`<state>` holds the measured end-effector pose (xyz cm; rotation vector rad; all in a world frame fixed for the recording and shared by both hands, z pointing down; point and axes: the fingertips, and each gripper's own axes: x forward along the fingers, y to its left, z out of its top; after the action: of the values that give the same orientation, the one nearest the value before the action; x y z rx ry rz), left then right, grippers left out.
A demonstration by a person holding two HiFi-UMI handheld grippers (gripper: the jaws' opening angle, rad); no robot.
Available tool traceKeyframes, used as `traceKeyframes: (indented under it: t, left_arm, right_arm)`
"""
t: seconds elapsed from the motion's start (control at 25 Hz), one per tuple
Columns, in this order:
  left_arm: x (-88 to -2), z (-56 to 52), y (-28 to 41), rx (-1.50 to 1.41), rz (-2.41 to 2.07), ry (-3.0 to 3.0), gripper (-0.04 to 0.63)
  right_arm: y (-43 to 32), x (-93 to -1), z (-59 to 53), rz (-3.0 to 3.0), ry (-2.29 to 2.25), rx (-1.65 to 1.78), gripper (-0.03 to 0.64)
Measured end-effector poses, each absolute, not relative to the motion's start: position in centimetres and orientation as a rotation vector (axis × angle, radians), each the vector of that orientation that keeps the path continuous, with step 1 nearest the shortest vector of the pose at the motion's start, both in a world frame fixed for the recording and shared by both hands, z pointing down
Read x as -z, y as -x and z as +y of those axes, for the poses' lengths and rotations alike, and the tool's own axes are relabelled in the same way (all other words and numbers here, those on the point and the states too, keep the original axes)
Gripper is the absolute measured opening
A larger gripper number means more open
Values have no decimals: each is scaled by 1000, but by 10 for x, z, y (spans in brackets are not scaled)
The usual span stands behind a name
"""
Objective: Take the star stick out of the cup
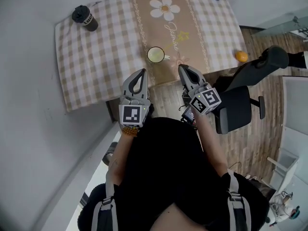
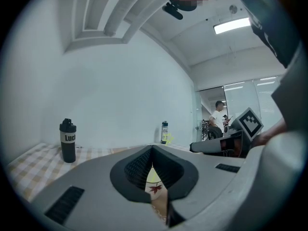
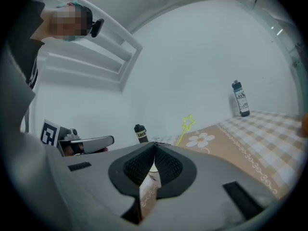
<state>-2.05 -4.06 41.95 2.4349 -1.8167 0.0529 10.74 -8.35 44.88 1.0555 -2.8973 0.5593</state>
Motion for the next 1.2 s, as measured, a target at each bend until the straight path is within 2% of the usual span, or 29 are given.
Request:
traceKeyframes:
  t: [0.64,1.2]
  left_arm:
    - [-426,-77,59,-27,-1792,-2460,-6]
    - [-428,-113,57,-16,-1682,-2550,-6]
  right_arm:
    - [-94,-464,-126,-2892,-1109,-700,6]
    - [-106,-475,-154,-2852,-1177,-724,6]
